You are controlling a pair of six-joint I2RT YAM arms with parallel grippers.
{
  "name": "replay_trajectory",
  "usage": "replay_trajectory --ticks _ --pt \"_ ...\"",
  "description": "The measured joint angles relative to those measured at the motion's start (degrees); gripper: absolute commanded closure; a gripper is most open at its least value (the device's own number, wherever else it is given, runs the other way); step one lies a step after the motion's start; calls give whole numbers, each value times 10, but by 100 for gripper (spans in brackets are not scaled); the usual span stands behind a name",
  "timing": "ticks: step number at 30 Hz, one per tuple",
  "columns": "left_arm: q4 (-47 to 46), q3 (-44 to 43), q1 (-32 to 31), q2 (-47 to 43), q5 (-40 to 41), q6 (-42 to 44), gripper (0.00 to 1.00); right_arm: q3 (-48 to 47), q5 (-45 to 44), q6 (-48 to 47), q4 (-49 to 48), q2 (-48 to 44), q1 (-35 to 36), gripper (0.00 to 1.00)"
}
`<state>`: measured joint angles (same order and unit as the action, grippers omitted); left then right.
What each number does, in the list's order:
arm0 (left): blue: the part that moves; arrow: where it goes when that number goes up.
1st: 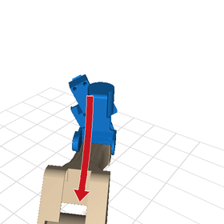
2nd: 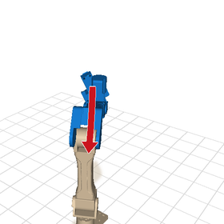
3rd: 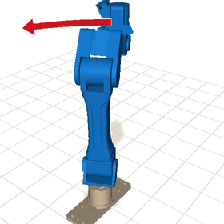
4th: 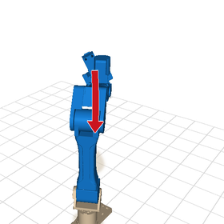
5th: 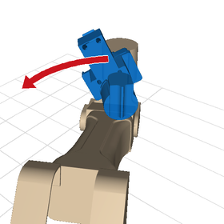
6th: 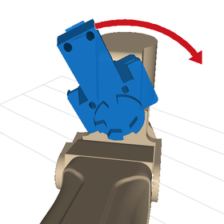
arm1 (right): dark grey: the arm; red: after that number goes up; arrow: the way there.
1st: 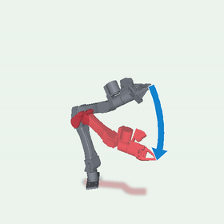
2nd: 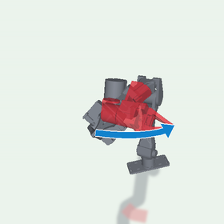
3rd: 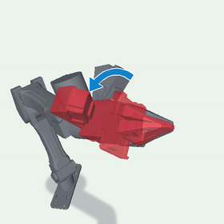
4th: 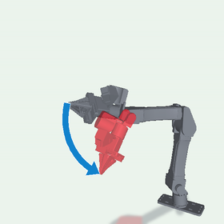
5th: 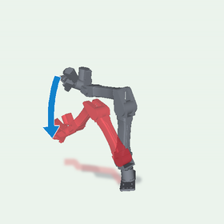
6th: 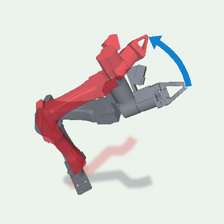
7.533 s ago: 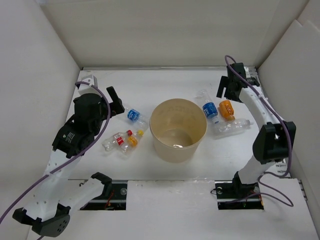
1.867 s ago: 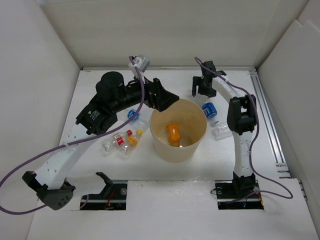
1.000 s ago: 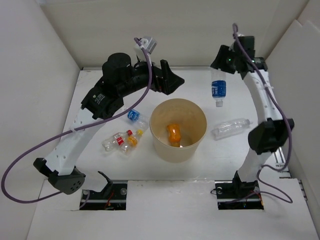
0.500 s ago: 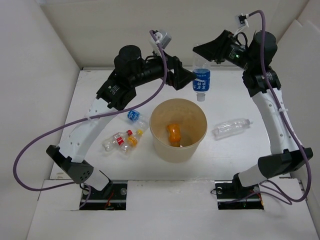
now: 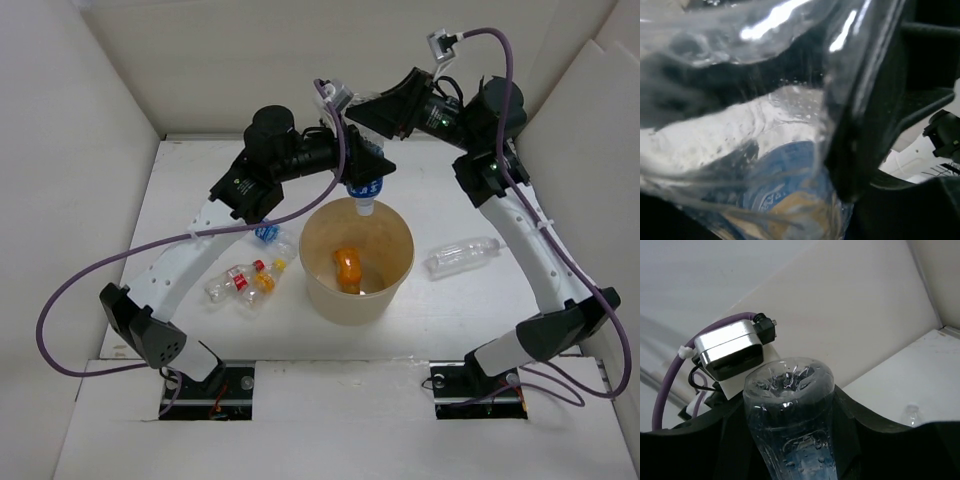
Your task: Put the plastic bottles in the bin
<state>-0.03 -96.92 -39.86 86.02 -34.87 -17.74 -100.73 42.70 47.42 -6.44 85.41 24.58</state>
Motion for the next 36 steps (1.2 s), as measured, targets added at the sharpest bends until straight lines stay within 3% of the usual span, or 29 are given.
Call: replay_trajectory --ticks 1,2,6,9,11,14,17,25,30,36 --pt "0 10 -2 -6 1 -2 89 8 4 3 -12 -1 -1 30" --pt "-4 15 -2 -7 0 -2 89 23 2 4 -20 -8 -2 0" --pt "-15 64 -7 -23 -4 -2 92 111 -18 3 -3 -70 -31 0" --pt "0 110 -33 -42 49 5 91 144 -72 -34 84 -119 -70 0" --pt "6 138 -63 -44 88 14 87 148 -157 -62 164 -149 -76 0" --pt "12 183 -122 -53 129 27 45 169 -332 -81 267 -183 -82 0" --pt "17 215 -163 -65 158 36 0 249 -468 -75 341 -209 -102 0" --pt "24 229 -163 -85 236 34 0 442 -619 35 481 -225 -167 0" --pt "47 224 -163 -98 269 34 0 475 -646 80 478 -234 -204 0" --pt "63 219 -163 -132 283 34 0 475 -643 94 440 -149 -273 1"
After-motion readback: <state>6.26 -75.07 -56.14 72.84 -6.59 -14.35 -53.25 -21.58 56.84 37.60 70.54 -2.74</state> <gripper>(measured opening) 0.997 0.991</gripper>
